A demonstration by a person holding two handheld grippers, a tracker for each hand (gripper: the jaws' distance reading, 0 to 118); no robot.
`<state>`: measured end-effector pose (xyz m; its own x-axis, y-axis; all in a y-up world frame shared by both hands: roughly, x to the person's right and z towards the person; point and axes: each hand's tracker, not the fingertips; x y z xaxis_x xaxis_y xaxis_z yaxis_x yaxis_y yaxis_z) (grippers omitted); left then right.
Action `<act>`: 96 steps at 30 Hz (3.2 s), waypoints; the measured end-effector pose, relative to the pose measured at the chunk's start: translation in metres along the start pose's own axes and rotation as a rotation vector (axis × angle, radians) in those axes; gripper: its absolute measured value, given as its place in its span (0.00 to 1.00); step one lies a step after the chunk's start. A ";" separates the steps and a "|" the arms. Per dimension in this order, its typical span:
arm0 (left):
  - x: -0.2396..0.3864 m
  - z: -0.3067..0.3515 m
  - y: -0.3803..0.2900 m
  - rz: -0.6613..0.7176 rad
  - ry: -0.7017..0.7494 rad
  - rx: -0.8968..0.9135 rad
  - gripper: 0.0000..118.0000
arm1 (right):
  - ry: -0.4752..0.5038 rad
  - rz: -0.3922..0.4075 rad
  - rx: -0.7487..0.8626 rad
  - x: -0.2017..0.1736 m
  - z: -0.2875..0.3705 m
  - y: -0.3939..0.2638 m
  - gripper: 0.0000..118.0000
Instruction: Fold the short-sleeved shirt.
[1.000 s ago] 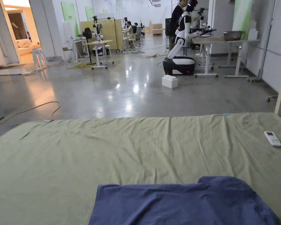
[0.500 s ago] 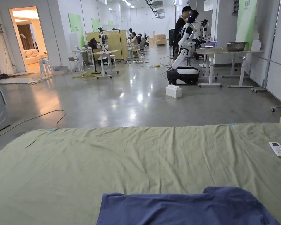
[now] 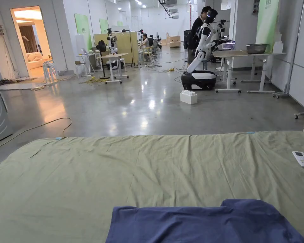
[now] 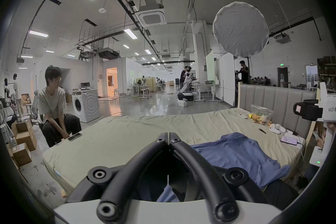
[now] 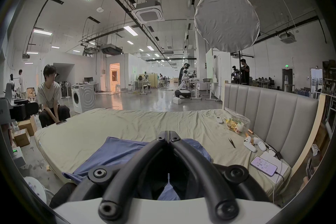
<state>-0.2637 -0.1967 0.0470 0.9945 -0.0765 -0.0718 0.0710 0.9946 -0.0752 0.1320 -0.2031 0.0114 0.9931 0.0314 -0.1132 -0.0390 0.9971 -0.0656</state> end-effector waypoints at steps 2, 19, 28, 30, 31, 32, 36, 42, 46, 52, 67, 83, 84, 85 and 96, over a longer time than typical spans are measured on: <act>0.001 -0.001 0.001 -0.007 -0.006 0.007 0.00 | 0.000 0.001 0.002 0.000 0.000 0.000 0.00; -0.048 -0.029 -0.082 0.042 -0.017 -0.263 0.00 | 0.030 -0.111 -0.135 0.008 -0.009 -0.036 0.00; -0.079 -0.070 -0.203 0.179 -0.189 -0.562 0.53 | 0.016 -0.144 -0.223 0.017 -0.013 -0.064 0.00; -0.083 -0.080 -0.217 0.205 -0.146 -0.617 0.53 | 0.004 -0.142 -0.233 0.016 -0.014 -0.063 0.00; -0.083 -0.085 -0.222 0.228 -0.147 -0.632 0.53 | 0.001 -0.142 -0.238 0.016 -0.014 -0.061 0.00; -0.083 -0.089 -0.225 0.242 -0.151 -0.645 0.53 | -0.001 -0.144 -0.242 0.017 -0.015 -0.062 0.00; -0.079 -0.106 -0.234 0.258 -0.200 -0.703 0.50 | -0.006 -0.166 -0.260 0.018 -0.017 -0.061 0.00; -0.066 -0.125 -0.237 0.200 -0.227 -0.756 0.08 | -0.016 -0.143 -0.264 0.015 -0.016 -0.058 0.00; -0.059 -0.140 -0.239 0.140 -0.210 -0.810 0.08 | -0.037 -0.116 -0.270 0.019 -0.012 -0.059 0.00; -0.050 -0.156 -0.239 0.032 -0.213 -0.899 0.08 | -0.181 -0.139 -0.340 0.057 -0.006 -0.070 0.22; -0.046 -0.156 -0.234 0.084 -0.174 -0.919 0.08 | -0.285 -0.584 -0.715 0.141 -0.031 -0.222 0.68; -0.057 -0.156 -0.241 0.124 -0.157 -0.909 0.08 | -0.231 -0.514 -0.855 0.130 -0.071 -0.212 0.06; -0.058 -0.155 -0.238 0.130 -0.162 -0.910 0.07 | -0.228 -0.516 -0.837 0.129 -0.069 -0.208 0.06; -0.058 -0.153 -0.232 0.133 -0.162 -0.907 0.07 | -0.219 -0.525 -0.808 0.128 -0.067 -0.202 0.06; -0.062 -0.197 -0.148 0.265 -0.216 -0.660 0.07 | -0.135 -0.523 -0.657 0.136 -0.126 -0.139 0.06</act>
<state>-0.3507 -0.3532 -0.1331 0.9697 0.2433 0.0211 -0.1671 0.7238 -0.6695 0.2585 -0.3458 -0.1203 0.9044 -0.3726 0.2081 0.4135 0.6441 -0.6436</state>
